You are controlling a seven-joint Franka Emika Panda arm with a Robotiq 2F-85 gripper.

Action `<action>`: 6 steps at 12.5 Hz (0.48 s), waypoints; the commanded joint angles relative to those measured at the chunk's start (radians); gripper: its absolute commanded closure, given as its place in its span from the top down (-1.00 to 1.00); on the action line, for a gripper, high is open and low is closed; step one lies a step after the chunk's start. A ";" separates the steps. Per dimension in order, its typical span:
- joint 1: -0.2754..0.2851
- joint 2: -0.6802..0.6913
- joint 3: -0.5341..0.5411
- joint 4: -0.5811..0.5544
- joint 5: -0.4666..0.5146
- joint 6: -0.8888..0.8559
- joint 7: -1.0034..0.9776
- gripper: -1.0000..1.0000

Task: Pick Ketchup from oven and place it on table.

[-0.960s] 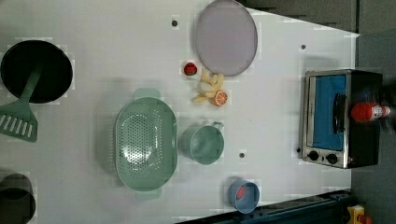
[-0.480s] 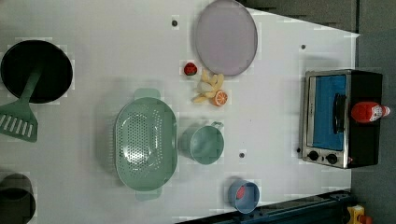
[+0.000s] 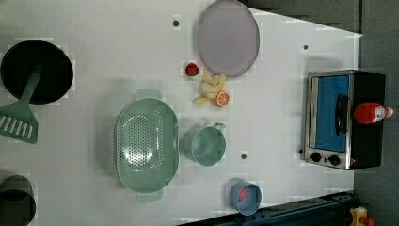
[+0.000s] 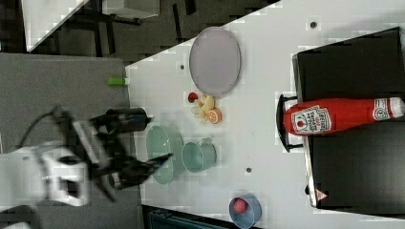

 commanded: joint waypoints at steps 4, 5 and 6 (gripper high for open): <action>-0.068 0.208 -0.187 0.020 0.010 0.198 0.011 1.00; -0.068 0.249 -0.206 0.034 0.011 0.220 0.011 1.00; -0.069 0.289 -0.222 0.050 0.013 0.241 0.011 1.00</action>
